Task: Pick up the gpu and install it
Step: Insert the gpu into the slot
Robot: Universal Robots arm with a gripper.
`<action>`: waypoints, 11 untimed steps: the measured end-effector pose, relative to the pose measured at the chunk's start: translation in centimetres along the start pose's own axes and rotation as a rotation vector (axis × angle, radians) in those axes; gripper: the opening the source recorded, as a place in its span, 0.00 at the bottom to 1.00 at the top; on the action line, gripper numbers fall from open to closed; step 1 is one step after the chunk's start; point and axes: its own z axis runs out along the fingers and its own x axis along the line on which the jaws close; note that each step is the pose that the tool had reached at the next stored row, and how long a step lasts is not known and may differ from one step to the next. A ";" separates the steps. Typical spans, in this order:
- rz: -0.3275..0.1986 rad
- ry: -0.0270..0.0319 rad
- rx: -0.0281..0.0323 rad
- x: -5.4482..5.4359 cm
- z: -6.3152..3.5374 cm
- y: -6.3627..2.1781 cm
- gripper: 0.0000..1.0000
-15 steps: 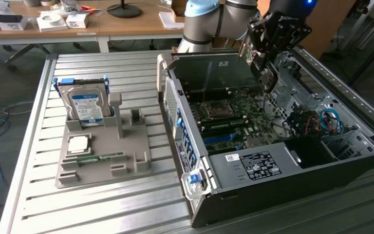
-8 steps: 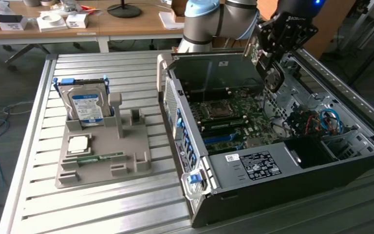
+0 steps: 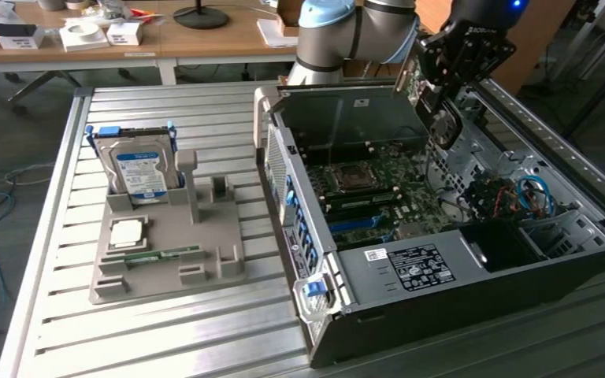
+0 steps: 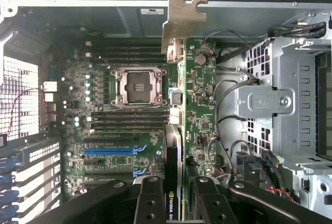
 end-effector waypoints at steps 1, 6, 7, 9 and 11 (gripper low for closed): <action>0.000 0.0000 0.0001 0.0 0.00 0.00 0.26; 0.000 0.0000 0.0000 0.0 0.00 0.00 0.26; 0.000 0.0000 0.0001 0.0 0.00 0.00 0.26; -0.003 0.0002 0.0001 0.0 0.00 0.00 0.26; -0.012 0.0010 -0.0001 0.0 0.01 0.00 0.26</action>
